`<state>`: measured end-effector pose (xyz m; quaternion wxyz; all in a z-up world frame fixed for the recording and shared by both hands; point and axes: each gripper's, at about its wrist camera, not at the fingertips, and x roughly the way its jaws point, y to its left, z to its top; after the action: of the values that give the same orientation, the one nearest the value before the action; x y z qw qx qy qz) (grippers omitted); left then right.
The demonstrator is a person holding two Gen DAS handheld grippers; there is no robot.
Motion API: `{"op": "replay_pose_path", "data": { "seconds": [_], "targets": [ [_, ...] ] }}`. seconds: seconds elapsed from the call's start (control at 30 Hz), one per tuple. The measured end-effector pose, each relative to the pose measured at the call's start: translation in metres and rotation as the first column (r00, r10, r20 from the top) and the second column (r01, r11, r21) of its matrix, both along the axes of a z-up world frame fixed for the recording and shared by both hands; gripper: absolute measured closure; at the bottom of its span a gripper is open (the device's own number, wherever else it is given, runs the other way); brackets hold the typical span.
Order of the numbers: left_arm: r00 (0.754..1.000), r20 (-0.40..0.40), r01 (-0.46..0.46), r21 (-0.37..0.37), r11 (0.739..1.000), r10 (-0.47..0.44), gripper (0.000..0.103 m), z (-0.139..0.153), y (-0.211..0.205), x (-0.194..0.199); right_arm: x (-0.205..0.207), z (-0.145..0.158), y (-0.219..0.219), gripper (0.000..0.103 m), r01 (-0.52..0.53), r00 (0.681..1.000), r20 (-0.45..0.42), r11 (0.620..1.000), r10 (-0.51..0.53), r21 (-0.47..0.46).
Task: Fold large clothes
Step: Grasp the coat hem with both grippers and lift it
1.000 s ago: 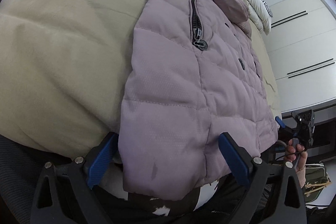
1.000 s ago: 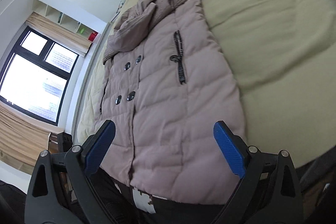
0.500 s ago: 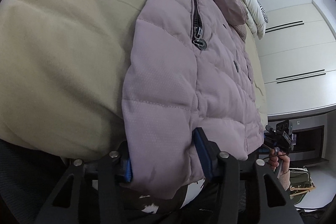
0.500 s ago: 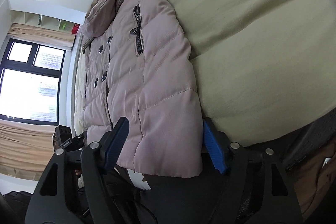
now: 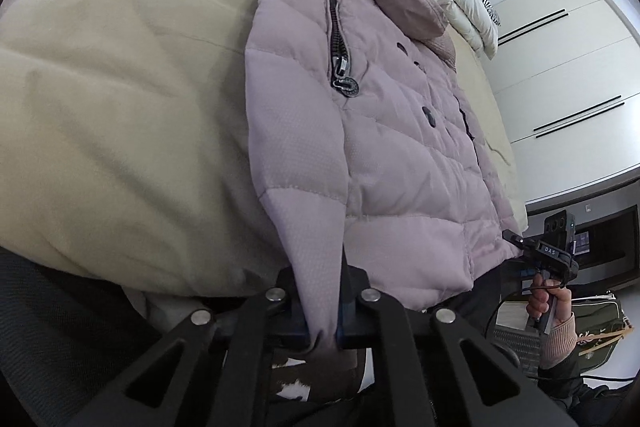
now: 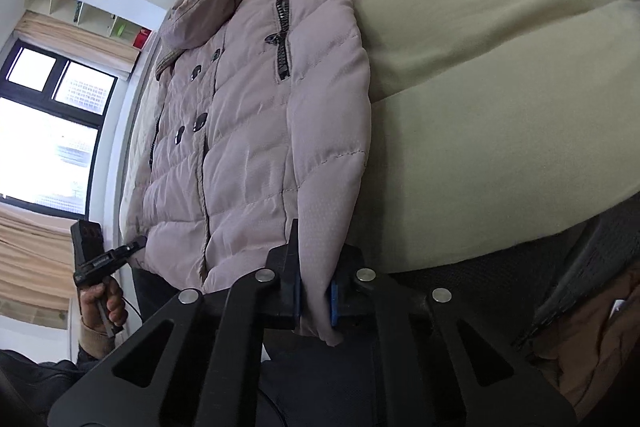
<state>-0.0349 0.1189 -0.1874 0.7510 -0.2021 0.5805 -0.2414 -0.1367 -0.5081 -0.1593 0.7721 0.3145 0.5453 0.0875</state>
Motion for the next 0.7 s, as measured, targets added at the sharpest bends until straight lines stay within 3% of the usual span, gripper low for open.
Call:
{"op": "replay_pose_path", "data": {
  "seconds": [0.2,0.37,0.43,0.5,0.6,0.7],
  "targets": [
    [0.999,-0.004,0.041,0.037,0.998,-0.041,0.095,0.032,0.011,-0.035,-0.040,0.032,0.007,0.095,0.015,0.999,0.041,1.000,-0.016,0.013],
    [0.999,-0.035,-0.001,-0.073,0.997,-0.002,0.096,0.055,0.029,-0.050,-0.080,0.066,0.015,0.095,0.050,0.988,0.142,0.995,-0.062,0.091],
    [0.999,0.017,-0.047,-0.160,0.986,0.051,0.096,0.073,0.035,-0.038,-0.074,0.075,0.016,0.096,0.061,0.979,0.189,0.993,-0.078,0.097],
    [0.989,0.105,-0.086,-0.193,0.977,0.107,0.096,0.099,0.038,-0.021,-0.056,0.087,0.020,0.096,0.060,0.968,0.236,0.994,-0.081,0.096],
    [0.949,0.245,-0.137,-0.252,0.958,0.201,0.095,0.133,0.043,0.005,-0.023,0.122,0.024,0.096,0.049,0.934,0.352,0.997,-0.065,0.052],
    [0.901,0.315,-0.199,-0.311,0.929,0.299,0.095,0.148,0.047,0.036,0.012,0.165,0.022,0.096,0.093,0.876,0.478,0.995,-0.067,-0.030]
  ]
}}
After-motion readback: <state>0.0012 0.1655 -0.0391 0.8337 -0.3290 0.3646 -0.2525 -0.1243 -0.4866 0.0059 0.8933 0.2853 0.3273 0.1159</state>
